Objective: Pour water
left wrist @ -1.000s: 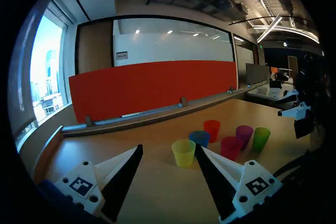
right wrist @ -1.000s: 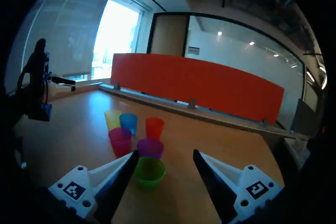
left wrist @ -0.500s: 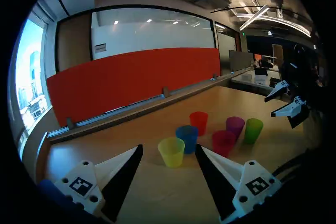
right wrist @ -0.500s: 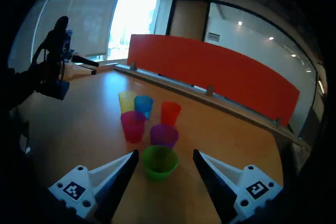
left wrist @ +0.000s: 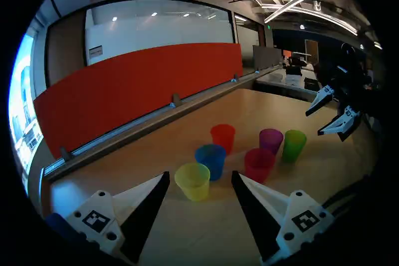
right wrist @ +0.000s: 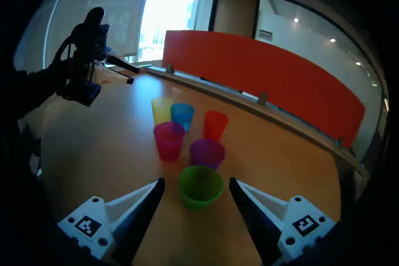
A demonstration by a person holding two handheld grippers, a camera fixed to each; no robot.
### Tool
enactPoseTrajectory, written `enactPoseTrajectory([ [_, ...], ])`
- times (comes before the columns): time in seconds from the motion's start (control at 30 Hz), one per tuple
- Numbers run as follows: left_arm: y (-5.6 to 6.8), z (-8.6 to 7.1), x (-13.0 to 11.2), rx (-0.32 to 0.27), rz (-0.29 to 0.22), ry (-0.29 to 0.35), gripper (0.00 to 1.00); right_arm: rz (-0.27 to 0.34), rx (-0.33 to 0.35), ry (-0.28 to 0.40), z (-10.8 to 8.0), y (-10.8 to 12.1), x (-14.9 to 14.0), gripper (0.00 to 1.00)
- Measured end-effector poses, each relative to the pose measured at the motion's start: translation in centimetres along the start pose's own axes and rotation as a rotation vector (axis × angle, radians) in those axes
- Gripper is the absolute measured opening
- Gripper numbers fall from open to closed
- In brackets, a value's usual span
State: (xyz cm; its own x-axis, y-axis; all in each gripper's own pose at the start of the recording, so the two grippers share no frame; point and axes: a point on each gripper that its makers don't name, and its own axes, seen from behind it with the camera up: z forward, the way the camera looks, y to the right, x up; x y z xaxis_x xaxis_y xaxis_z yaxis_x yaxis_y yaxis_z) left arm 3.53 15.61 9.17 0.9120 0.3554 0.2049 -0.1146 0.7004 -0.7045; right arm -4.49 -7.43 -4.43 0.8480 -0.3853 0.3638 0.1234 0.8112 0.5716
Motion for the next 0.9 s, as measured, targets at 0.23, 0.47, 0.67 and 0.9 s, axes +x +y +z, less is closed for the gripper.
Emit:
enactPoseTrajectory([
  [0.23, 0.4, 2.0, 0.1, -0.063, 0.045, -0.025, 0.92, -0.005, 0.017, -0.021, 0.6, -0.3, -0.4, 1.0],
  [0.47, 0.7, 4.2, 0.4, -0.127, 0.061, -0.046, 0.92, -0.022, 0.025, -0.026, 0.9, -0.4, -0.4, 1.0],
  [0.67, 0.8, 5.8, 0.3, -0.179, 0.08, -0.071, 0.92, -0.025, 0.028, -0.042, 1.2, -0.4, -0.9, 1.0],
  [0.9, 0.7, 7.7, -0.2, -0.219, 0.122, -0.115, 0.92, -0.013, 0.033, -0.053, 1.7, -0.3, -1.3, 1.0],
])
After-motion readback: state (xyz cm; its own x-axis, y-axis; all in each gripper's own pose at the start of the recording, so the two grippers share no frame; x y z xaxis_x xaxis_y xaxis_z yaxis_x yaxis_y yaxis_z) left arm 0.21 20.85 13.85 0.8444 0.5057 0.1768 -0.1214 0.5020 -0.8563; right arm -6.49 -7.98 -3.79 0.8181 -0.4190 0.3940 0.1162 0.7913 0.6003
